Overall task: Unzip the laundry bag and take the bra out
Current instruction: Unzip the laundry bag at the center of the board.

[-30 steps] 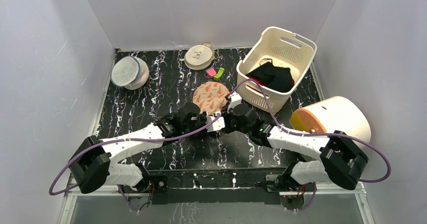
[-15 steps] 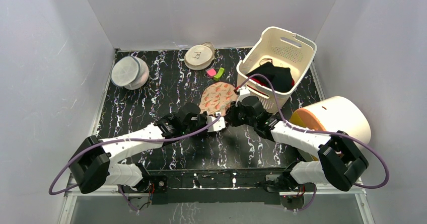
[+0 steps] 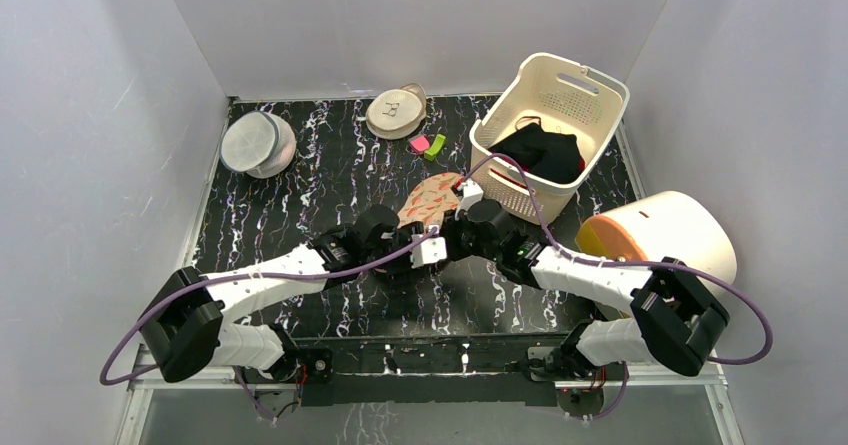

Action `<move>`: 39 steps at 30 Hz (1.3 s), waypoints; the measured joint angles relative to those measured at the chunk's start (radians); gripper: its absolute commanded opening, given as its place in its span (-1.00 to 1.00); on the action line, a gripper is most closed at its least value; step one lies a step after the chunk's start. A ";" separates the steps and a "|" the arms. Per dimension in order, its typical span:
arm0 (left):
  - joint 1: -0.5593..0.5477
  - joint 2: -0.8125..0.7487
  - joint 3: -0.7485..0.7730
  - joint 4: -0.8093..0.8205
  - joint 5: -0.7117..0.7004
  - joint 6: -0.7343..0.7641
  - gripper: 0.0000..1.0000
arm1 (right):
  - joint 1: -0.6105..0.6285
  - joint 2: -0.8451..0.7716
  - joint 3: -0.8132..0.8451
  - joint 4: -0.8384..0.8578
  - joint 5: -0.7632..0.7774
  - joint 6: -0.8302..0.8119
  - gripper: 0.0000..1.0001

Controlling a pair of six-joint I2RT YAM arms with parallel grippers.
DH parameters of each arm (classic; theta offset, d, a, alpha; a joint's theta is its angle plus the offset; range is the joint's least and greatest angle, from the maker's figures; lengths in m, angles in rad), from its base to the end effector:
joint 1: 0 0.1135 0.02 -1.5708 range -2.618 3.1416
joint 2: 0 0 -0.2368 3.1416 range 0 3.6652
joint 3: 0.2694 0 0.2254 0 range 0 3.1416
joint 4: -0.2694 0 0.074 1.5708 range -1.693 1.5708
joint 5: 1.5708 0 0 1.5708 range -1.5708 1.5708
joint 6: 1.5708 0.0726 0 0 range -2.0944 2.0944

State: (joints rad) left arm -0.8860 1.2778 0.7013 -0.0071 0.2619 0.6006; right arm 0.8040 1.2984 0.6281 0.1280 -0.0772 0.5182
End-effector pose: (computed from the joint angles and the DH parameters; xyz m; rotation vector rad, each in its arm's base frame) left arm 0.1668 -0.2340 0.1927 1.5745 1.4868 -0.4469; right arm 0.1966 0.2121 0.1781 -0.3665 2.2053 0.8434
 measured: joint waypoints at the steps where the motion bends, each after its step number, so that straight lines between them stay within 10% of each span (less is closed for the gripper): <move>1: 0.000 0.002 0.000 -0.001 0.004 -0.004 0.14 | 0.002 0.000 0.000 0.001 0.003 0.006 -1.00; 14: 0.000 0.024 0.019 0.008 -0.156 -0.026 -1.00 | 0.047 -0.003 0.000 -0.002 0.049 0.026 -1.00; 34: -0.015 -0.018 0.005 0.109 -0.243 0.022 -1.00 | -0.154 -0.196 -0.080 -0.145 0.054 -0.014 -1.00; 39: -0.014 -0.018 0.002 0.098 -0.235 0.037 -0.16 | -0.156 -0.185 -0.080 -0.154 0.000 -0.018 -1.00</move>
State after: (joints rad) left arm -0.9001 1.2602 0.7029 0.0914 0.0269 0.6376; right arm 0.6483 1.1133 0.5476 -0.0261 -0.0772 0.4999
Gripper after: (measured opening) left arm 0.195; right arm 0.009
